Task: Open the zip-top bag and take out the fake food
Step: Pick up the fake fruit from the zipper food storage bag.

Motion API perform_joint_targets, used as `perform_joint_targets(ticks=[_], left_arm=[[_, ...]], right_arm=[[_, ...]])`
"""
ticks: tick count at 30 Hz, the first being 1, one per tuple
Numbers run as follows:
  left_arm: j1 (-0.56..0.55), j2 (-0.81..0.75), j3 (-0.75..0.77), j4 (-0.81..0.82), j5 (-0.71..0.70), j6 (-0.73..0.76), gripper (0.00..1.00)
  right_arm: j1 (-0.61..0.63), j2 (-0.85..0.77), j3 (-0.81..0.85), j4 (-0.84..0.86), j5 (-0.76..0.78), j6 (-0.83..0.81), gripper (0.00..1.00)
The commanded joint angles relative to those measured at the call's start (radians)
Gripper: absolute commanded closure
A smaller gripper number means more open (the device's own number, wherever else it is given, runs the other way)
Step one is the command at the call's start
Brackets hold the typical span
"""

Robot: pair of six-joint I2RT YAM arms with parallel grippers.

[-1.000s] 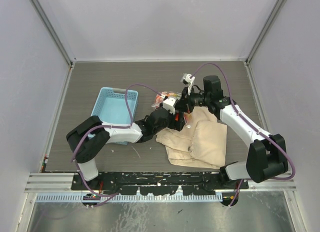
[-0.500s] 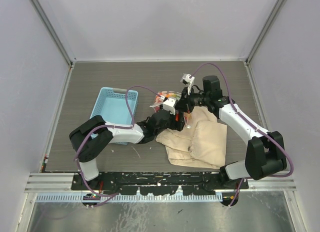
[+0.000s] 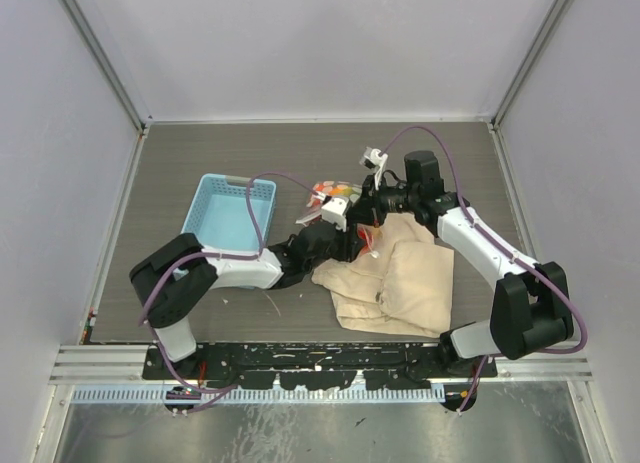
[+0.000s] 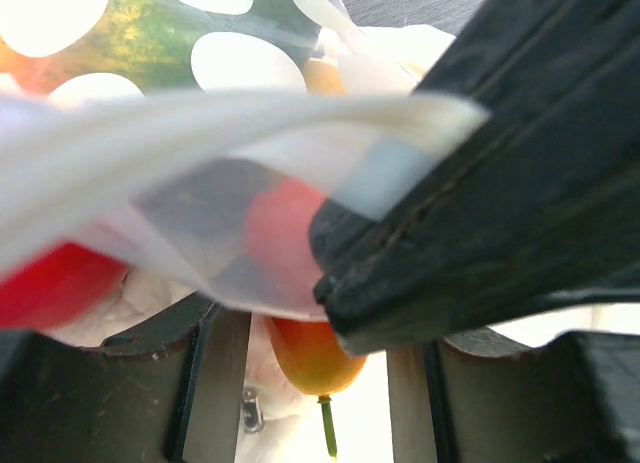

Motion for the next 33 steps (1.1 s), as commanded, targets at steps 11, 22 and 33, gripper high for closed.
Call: perform_joint_targets(ticks=[11, 22, 33], left_arm=[[-0.001, -0.183, -0.05, -0.057, 0.027, -0.008, 0.72], [0.005, -0.113, 0.0, -0.027, 0.004, 0.031, 0.19], [0.015, -0.013, 0.028, 0.008, -0.051, 0.021, 0.24]], right_arm=[[-0.007, -0.026, 0.028, 0.021, -0.028, -0.024, 0.99], [-0.008, -0.006, 0.028, 0.021, -0.037, -0.021, 0.99], [-0.041, -0.012, 0.123, -0.185, -0.116, -0.204, 0.46]])
